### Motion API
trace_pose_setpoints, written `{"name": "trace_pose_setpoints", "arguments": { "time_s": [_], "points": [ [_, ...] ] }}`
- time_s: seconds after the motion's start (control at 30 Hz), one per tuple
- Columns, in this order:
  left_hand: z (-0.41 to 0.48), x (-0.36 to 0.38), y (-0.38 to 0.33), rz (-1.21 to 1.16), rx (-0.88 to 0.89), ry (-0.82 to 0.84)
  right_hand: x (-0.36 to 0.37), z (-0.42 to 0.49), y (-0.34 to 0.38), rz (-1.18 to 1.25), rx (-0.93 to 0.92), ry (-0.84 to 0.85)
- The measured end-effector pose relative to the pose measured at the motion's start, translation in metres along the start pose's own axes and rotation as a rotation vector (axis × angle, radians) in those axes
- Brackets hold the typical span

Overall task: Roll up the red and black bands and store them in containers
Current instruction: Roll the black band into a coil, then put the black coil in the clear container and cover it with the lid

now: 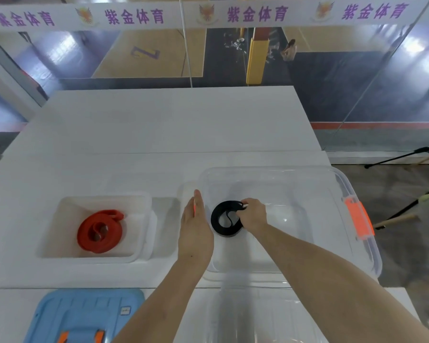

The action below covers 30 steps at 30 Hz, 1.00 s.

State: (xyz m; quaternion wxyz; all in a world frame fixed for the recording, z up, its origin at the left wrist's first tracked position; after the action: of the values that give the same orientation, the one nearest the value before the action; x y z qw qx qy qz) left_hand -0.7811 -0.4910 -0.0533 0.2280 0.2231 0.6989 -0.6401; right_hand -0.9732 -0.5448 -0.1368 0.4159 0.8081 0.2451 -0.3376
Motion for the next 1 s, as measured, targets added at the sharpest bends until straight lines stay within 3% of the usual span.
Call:
{"name": "trace_pose_setpoints", "arguments": {
  "time_s": [0.4,0.6,0.8,1.0],
  "points": [
    [0.000,0.003,0.000,0.099,-0.015,-0.003,0.004,0.005,-0.008,-0.065,-0.008,0.049],
    [-0.002,-0.004,-0.010,0.038,-0.020,0.037,-0.020,-0.005,-0.005,-0.129,0.039,0.109],
    [-0.019,-0.023,-0.029,0.240,0.013,0.124,-0.068,-0.051,0.000,-0.283,-0.113,0.015],
    [-0.088,-0.046,-0.057,0.370,0.194,0.121,-0.111,-0.148,0.006,-0.560,-0.298,-0.188]
  ]
}}
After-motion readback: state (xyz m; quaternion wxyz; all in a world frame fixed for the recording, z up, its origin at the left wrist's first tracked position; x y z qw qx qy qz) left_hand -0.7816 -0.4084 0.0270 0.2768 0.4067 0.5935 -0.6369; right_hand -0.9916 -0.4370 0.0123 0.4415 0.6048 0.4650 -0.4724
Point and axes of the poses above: each hand's wrist, its own z-axis towards the middle knuckle, its own x-axis out of the palm, y = z × x, the point moved 4 cm from there along z, towards the middle knuckle, and after that the axes turned 15 degrees about -z, right-handed, at the moved point
